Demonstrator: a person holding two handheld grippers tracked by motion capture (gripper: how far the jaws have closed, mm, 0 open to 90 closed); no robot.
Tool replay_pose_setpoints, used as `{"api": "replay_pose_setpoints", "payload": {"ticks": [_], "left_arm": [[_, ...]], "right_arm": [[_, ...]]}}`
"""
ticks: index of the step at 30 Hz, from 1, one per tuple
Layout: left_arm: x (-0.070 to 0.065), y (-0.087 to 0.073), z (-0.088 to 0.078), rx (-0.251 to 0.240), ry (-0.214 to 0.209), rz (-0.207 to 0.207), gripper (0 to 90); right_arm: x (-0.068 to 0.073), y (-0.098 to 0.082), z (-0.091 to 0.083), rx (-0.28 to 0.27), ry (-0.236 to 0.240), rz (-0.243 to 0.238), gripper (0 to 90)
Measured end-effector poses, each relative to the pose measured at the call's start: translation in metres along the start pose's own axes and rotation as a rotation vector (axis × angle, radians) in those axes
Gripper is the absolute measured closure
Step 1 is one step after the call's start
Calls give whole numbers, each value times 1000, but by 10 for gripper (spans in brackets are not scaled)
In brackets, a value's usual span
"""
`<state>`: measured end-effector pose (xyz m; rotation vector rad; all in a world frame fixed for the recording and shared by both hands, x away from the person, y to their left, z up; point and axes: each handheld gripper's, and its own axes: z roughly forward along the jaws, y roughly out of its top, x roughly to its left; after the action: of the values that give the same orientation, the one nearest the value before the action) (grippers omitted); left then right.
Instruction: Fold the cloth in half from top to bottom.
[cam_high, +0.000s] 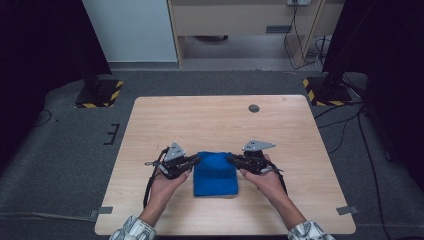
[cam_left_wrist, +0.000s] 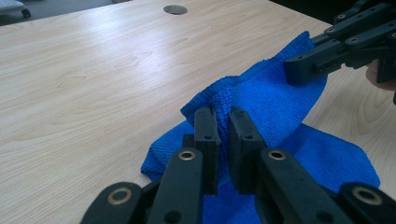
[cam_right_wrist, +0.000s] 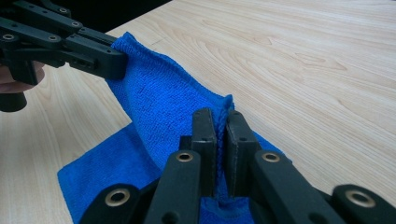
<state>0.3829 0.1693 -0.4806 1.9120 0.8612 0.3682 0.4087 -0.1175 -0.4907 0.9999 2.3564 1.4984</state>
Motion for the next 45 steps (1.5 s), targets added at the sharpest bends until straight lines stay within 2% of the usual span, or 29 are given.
{"api": "replay_pose_setpoints", "payload": {"ticks": [8,11,14,18,23,27,29,35,45], "left_arm": [[-2,-2,-4,3,-4,5,823],[-3,-7,-3,8,-2,-9,777],[-3,-9,-4,3,-1,-32,672],[-5,-9,-6,-8,2,-52,447],[-1,-8,-10,-48,13,-83,314],[7,-8,-15,-78,53,-87,283],[12,-10,-16,-89,78,-103,275],[22,-15,-18,-84,123,-127,270],[24,-19,-17,-70,142,-129,269]], "right_arm": [[4,-2,-3,-9,13,0,846],[5,-7,-2,-1,15,-3,846],[5,-10,-1,3,18,1,847],[6,-11,0,7,21,2,850],[9,-12,1,17,27,-2,850],[11,-18,-1,19,37,-4,849],[11,-20,-3,19,41,2,848],[12,-25,-6,25,52,5,839],[19,-31,-7,46,73,-11,798]]}}
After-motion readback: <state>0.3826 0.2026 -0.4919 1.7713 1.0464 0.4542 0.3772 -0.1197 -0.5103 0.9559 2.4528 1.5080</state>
